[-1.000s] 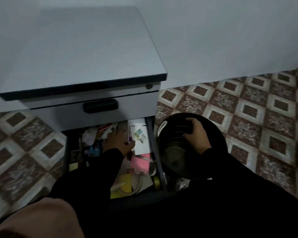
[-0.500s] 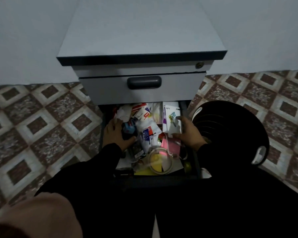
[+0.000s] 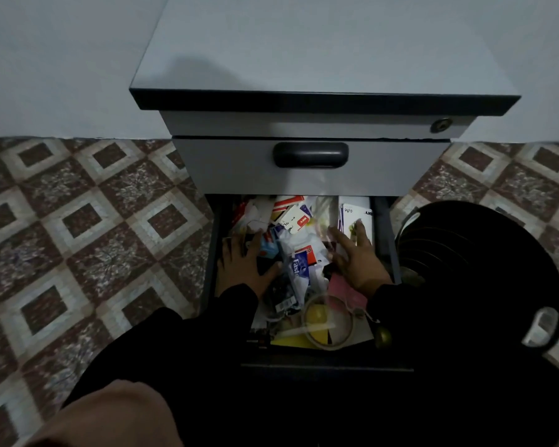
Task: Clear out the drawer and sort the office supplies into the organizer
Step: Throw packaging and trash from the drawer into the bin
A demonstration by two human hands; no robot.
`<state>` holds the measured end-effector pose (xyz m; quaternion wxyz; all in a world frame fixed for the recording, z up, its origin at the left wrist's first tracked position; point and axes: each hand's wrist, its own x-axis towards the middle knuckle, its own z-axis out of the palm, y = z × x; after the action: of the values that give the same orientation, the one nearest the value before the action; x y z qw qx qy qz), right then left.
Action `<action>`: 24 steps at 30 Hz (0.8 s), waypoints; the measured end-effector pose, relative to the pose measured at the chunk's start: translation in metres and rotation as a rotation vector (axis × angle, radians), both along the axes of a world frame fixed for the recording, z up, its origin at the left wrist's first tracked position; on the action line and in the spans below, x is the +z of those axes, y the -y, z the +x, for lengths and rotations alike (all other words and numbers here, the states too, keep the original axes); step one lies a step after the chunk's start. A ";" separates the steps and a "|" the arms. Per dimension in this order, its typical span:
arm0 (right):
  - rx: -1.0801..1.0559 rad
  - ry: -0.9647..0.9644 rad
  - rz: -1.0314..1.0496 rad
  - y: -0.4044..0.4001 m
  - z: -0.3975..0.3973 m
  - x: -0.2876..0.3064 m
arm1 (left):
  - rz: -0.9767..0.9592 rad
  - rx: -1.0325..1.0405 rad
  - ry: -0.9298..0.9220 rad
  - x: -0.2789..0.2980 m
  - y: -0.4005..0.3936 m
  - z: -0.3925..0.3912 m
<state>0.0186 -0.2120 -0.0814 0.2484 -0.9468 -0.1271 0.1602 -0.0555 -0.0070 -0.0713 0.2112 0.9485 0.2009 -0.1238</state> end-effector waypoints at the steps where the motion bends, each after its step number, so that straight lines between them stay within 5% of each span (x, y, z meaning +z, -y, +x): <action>1: 0.006 0.008 -0.025 0.000 0.001 -0.003 | 0.008 -0.004 -0.015 -0.001 0.000 0.002; 13: -0.086 0.009 -0.001 0.002 0.002 -0.003 | 0.000 0.093 0.147 -0.011 -0.009 0.007; 24: -0.201 0.018 0.134 0.009 -0.015 0.025 | -0.275 0.140 0.280 0.006 0.007 -0.002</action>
<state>0.0041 -0.2208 -0.0569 0.3248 -0.9375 -0.0442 0.1172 -0.0572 -0.0136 -0.0649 0.3728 0.9023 0.2164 -0.0021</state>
